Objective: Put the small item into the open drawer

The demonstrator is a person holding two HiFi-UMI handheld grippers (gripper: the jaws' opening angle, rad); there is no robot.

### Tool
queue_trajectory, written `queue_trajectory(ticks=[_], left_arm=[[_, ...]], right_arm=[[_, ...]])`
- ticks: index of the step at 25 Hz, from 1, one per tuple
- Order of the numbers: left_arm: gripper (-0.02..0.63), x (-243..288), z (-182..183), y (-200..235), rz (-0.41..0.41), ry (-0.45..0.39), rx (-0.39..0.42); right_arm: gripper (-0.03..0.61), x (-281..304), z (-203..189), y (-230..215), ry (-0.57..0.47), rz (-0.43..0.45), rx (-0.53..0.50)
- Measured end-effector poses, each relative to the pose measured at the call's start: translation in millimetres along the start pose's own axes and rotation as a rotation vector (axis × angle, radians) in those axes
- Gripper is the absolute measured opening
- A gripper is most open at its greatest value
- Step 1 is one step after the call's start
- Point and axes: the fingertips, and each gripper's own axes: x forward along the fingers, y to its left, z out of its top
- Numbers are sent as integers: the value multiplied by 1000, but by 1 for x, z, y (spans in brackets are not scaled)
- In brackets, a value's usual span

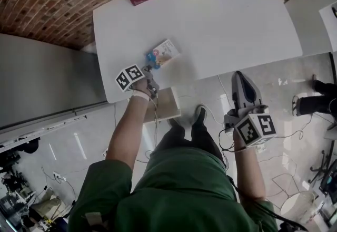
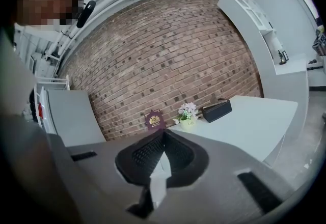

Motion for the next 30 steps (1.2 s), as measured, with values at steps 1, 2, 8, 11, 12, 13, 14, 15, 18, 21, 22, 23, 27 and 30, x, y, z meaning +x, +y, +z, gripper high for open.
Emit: queue_trajectory(ticks=[1, 2, 8, 11, 12, 13, 14, 15, 18, 21, 22, 23, 27, 30], left_arm=[[32, -2, 0, -1, -7, -6, 2], [32, -3, 1, -2, -16, -13, 3], [29, -16, -1, -9, -84, -48, -13], [29, -26, -3, -14, -125, -64, -30], [29, -31, -3, -15, -135, -70, -34], [29, -35, -4, -17, -143, -75, -37], [29, -40, -5, -17, -149, -81, -40], [29, -45, -6, -18, -155, -86, -42], [29, -58, -10, -16, -167, -95, -47], [29, -72, -13, -11, -166, -103, -47], [29, -77, -15, -8, -164, -106, -48], [29, -84, -16, -5, -163, -110, -50], [29, -109, -27, 9, -154, -133, -59], [29, -130, -41, 22, -143, -143, -69]], right_arm=[[3, 1, 0, 0, 4, 3, 4], [3, 2, 0, 1, 8, 7, 8], [3, 9, -4, 0, 15, 45, 25], [3, 15, -6, 4, 22, 76, 28], [3, 17, -5, 6, 28, 86, 29], [3, 19, -5, 10, 35, 97, 30], [3, 21, -6, 13, 41, 109, 29], [3, 23, -6, 16, 45, 121, 29], [3, 31, -9, 25, 57, 159, 25], [3, 39, -14, 37, 73, 200, 21], [3, 42, -16, 42, 80, 215, 18], [3, 45, -17, 47, 87, 231, 15], [3, 54, -27, 61, 113, 290, 13], [3, 55, -38, 73, 146, 320, 24]])
